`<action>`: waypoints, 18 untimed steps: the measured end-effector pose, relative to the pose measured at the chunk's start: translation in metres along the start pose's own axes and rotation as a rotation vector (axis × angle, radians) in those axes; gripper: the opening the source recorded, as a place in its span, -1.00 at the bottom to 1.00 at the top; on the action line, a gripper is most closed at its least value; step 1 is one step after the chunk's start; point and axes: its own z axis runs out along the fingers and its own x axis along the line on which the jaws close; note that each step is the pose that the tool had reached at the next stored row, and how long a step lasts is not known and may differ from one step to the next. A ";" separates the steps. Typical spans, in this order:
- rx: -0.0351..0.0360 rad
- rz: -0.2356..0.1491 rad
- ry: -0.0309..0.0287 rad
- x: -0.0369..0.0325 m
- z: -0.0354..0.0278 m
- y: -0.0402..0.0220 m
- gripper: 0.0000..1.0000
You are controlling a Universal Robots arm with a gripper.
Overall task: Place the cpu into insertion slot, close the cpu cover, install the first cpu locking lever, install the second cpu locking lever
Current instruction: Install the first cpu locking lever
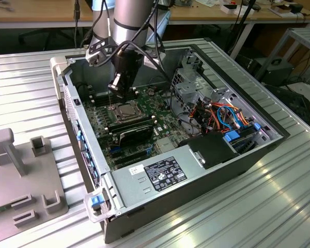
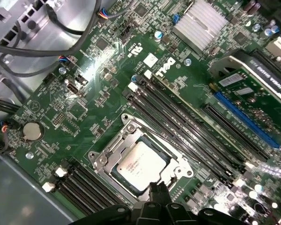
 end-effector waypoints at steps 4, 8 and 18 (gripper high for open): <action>-0.0002 0.015 0.0003 -0.0016 -0.0089 -0.0008 -0.79; 0.0021 0.068 -0.0016 -0.0016 -0.0090 -0.0008 -0.79; 0.0051 0.122 -0.0026 -0.0186 -0.0078 -0.0154 -0.79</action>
